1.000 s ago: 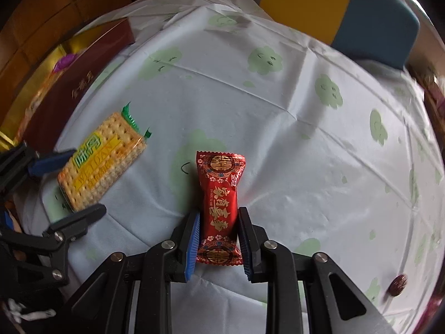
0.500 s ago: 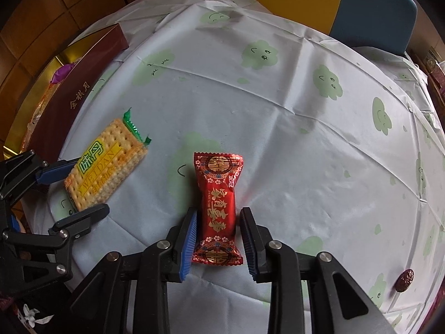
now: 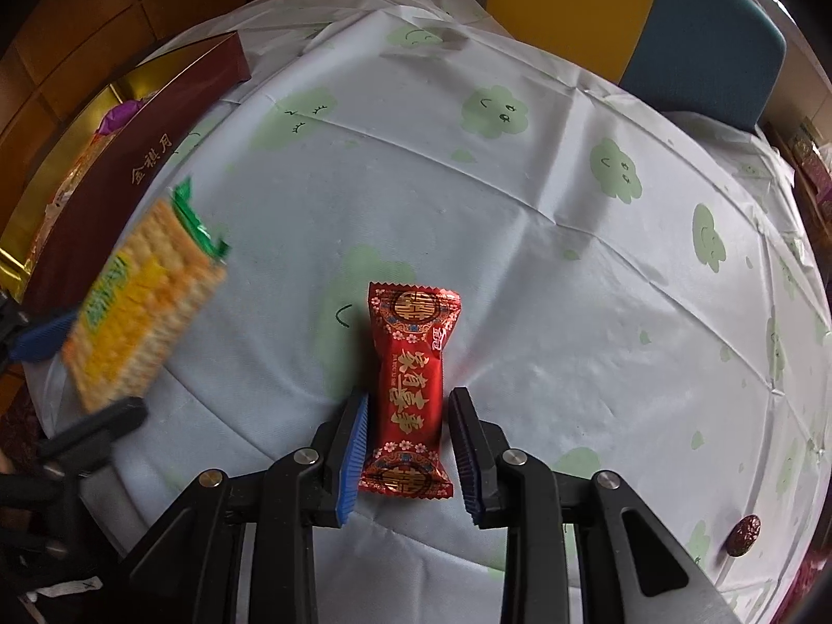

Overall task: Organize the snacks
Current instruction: 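Lift the cracker pack with the left gripper while the right gripper holds the red bar, then carry the cracker pack into the gold tray and open the left gripper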

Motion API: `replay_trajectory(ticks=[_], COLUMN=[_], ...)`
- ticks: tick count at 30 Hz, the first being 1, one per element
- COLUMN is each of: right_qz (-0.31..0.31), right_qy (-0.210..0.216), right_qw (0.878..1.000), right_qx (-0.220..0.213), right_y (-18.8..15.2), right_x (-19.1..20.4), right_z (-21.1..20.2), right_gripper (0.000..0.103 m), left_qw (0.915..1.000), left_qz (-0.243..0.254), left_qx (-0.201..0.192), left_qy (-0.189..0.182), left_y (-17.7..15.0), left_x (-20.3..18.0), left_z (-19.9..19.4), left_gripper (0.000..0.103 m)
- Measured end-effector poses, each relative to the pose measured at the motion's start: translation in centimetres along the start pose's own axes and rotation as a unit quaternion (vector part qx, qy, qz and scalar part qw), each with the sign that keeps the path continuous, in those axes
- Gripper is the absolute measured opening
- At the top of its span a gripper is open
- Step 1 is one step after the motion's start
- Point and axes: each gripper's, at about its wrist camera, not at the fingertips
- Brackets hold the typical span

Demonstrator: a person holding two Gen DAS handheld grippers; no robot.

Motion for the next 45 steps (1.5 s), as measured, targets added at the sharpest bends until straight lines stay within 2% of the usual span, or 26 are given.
replay_trajectory(ticks=[7, 15, 22, 26, 33, 36, 40, 45], right_qz=[-0.023, -0.025, -0.034, -0.04, -0.043, -0.046, -0.044, -0.043], right_qy=[-0.016, -0.015, -0.022, -0.028, -0.035, -0.039, -0.038, -0.039], right_qw=[1.0, 0.999, 0.999, 0.999, 0.998, 0.998, 0.998, 0.998], right_qx=[-0.013, -0.015, -0.017, -0.019, -0.022, -0.024, -0.026, -0.028], right_y=[-0.6, -0.9, -0.7, -0.7, -0.8, -0.9, -0.9, -0.9], right_x=[0.9, 0.9, 1.1, 1.3, 1.5, 1.7, 1.6, 1.6], right_z=[-0.1, 0.3, -0.4, -0.3, -0.5, -0.5, -0.6, -0.6], right_gripper=[0.03, 0.03, 0.03, 0.03, 0.03, 0.03, 0.03, 0.03], left_qw=[0.9996, 0.9972, 0.9917, 0.9837, 0.9565, 0.9469, 0.9388, 0.9363], left_qz=[-0.024, -0.067, -0.118, -0.165, -0.26, -0.282, -0.295, -0.296], left_qx=[-0.009, -0.028, -0.049, -0.057, -0.044, -0.031, -0.021, -0.018], left_qy=[-0.013, -0.02, 0.007, 0.043, 0.126, 0.152, 0.177, 0.189], left_y=[0.2, 0.8, 0.7, -0.2, -3.4, -4.8, -5.8, -6.6], left_x=[1.1, 4.0, 8.6, 12.7, 21.5, 23.6, 25.2, 25.6], left_z=[-1.9, -4.2, -6.6, -7.8, -9.2, -9.1, -8.7, -8.6], left_gripper=[0.048, 0.048, 0.048, 0.048, 0.048, 0.048, 0.048, 0.048])
Point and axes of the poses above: each gripper's, at about its wrist camera, not at the fingertips, and z roughly the way its jaws point, x to its left, y to its top, and after that the axes turned 3 degrees about -x, right-handed
